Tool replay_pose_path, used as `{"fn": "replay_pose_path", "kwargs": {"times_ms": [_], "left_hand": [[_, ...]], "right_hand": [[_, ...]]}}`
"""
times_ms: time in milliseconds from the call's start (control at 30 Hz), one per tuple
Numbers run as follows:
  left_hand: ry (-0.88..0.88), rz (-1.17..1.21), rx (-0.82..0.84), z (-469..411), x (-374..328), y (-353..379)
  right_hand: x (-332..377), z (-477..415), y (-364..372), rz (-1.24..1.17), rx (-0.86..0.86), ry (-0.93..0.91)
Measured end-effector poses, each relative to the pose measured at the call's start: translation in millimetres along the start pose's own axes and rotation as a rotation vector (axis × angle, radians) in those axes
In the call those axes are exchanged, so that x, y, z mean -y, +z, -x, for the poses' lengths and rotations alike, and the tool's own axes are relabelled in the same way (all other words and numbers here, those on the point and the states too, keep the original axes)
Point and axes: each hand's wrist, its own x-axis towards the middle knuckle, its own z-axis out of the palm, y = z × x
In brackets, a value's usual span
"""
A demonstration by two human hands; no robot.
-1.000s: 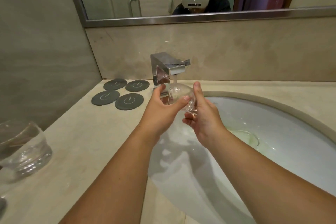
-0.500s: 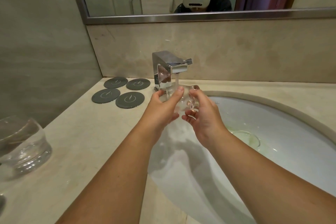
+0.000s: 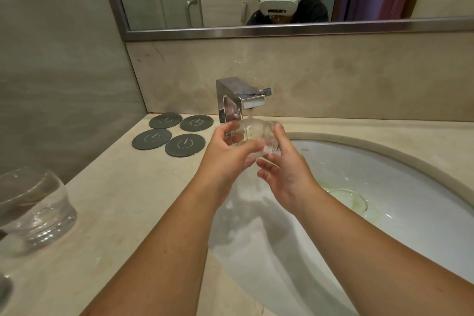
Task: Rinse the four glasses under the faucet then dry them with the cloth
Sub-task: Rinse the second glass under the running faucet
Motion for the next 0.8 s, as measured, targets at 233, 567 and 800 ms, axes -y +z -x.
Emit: {"fn": "replay_pose_path", "kwargs": {"times_ms": [233,567,800], "left_hand": [[-0.021,-0.043,0.045,1.7,1.1,0.6],[-0.076,0.06,-0.021,1.7,-5.3,-1.2],[0.005,0.037,0.052,7.0,-7.4,0.2]], "right_hand": [[-1.6,-2.9,0.3,-0.08,-0.049,-0.07],[-5.1,-7.0,-1.8,0.142,0.008,-0.191],[-7.0,-3.7,0.9,0.187,0.004,-0.229]]}}
